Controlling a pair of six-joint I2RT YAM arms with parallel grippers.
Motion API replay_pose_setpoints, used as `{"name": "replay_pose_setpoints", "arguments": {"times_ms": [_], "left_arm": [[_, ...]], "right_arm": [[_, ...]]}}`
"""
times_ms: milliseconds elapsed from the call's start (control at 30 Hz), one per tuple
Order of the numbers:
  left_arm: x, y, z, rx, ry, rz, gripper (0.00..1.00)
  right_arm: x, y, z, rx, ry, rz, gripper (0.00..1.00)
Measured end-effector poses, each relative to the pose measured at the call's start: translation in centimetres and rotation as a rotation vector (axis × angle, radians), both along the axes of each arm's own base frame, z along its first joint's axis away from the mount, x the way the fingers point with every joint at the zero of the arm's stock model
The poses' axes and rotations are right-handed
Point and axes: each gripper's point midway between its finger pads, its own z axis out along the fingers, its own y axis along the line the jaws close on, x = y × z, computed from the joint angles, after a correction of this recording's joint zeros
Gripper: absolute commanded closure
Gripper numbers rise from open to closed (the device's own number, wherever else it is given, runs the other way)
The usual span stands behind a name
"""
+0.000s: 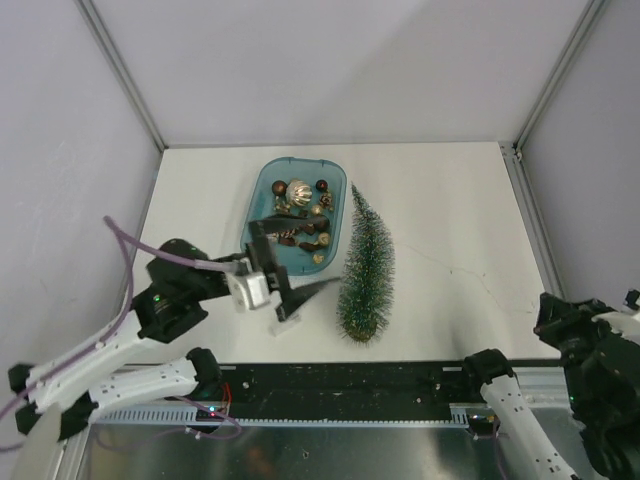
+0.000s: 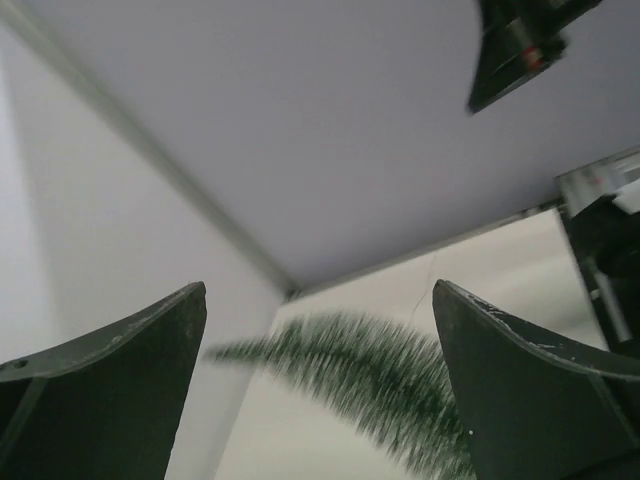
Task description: Decorate the small christmas tree
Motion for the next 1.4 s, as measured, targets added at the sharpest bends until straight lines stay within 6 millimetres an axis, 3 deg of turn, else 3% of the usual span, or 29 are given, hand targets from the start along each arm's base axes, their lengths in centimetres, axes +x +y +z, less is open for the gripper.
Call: {"name": "replay_pose_setpoints", "arguments": {"times_ms": [100, 167, 233, 333, 400, 467, 567, 667, 900, 1100, 1233, 1400], "left_arm": [[-2.7, -4.2, 0.8, 0.046, -0.021, -0.113, 0.0], [-3.2, -7.2, -0.2, 0.099, -0.019, -0.143, 0.0], [-3.3, -10.4, -2.3, 0.168, -0.01, -0.151, 0.0], [-3.0, -15.0, -7.4, 0.298, 0.016, -0.141, 0.0], [-3.1, -17.2, -11.0, 0.384, 0.014, -0.132, 0.0], [-3.6, -18.9, -13.3, 0.428, -0.007, -0.13, 0.0], [-4.6, -21.2, -15.5, 0.461, -0.033, -0.123, 0.01], [-5.1, -23.5, -15.7, 0.448, -0.051, -0.098, 0.0], [-4.5, -27.2, -13.7, 0.357, -0.103, 0.009, 0.0], [-4.4, -28.2, -14.5, 0.354, -0.111, 0.015, 0.02], [-5.1, -28.4, -14.8, 0.354, -0.113, -0.023, 0.17], [-5.6, -28.2, -16.1, 0.375, -0.1, -0.052, 0.51]], "right_arm": [[-1.1, 0.0, -0.2, 0.019, 0.002, 0.062, 1.0], [-1.7, 0.4, 0.0, 0.03, -0.011, 0.121, 1.0], [-2.2, 1.1, 0.5, 0.042, -0.033, 0.188, 1.0], [-2.9, 2.3, 1.1, 0.046, -0.054, 0.286, 1.0], [-3.3, 3.0, 1.5, 0.042, -0.065, 0.345, 1.0], [-3.8, 3.6, 1.8, 0.041, -0.074, 0.397, 1.0], [-4.5, 4.3, 2.0, 0.036, -0.077, 0.46, 1.0], [-5.1, 4.9, 1.9, 0.034, -0.068, 0.516, 1.0], [-6.0, 6.3, 1.5, 0.035, -0.054, 0.621, 1.0], [-7.3, 6.9, 2.7, 0.044, -0.095, 0.684, 1.0], [-8.0, 7.0, 3.4, 0.05, -0.124, 0.711, 1.0], [-8.3, 7.3, 3.6, 0.053, -0.127, 0.733, 1.0]]}}
